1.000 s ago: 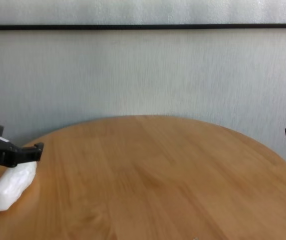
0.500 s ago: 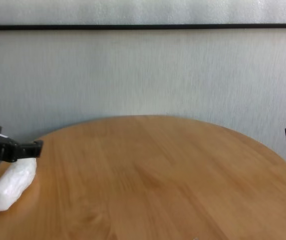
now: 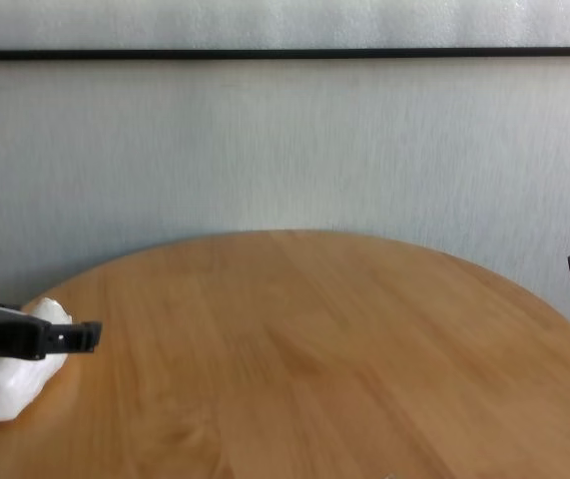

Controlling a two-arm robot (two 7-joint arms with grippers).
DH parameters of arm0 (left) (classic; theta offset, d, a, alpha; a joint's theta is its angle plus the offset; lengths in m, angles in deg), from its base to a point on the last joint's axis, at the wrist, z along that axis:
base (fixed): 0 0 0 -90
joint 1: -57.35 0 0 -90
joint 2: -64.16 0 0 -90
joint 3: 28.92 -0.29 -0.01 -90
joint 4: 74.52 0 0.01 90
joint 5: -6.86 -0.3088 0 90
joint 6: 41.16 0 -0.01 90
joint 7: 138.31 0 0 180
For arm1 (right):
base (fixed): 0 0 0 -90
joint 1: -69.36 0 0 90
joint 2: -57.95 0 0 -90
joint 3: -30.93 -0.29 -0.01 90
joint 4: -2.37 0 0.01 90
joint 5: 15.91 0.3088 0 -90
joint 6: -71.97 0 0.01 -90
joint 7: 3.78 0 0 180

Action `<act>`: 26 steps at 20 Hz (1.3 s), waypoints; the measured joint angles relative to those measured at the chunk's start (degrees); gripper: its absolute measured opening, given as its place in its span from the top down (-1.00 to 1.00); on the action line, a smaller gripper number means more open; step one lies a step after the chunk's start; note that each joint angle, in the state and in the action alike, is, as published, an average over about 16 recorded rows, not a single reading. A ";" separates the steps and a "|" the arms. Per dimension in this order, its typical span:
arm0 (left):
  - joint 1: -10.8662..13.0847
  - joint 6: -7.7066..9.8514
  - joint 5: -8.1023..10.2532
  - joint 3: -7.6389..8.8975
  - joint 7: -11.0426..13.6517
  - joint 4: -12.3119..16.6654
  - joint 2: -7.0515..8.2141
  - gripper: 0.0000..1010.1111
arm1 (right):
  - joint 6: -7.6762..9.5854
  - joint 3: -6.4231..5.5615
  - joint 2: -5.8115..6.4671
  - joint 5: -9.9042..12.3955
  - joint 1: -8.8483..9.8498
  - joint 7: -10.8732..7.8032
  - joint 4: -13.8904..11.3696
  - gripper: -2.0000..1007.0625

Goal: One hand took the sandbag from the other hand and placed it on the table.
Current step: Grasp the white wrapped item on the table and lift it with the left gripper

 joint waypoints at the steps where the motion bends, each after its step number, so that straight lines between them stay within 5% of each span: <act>1: -0.01 0.43 0.01 0.07 0.18 -0.10 0.04 -0.98 | 0.00 0.00 0.00 0.00 0.00 0.00 0.00 -0.99; 10: -0.66 2.31 -2.19 0.18 0.55 -1.65 0.35 -0.98 | 0.00 0.00 0.00 0.00 0.00 0.00 0.00 -0.99; 26: -1.62 0.99 -5.37 1.24 0.05 -5.66 -1.93 -0.98 | 0.00 0.00 0.00 0.00 0.00 0.00 0.00 -0.99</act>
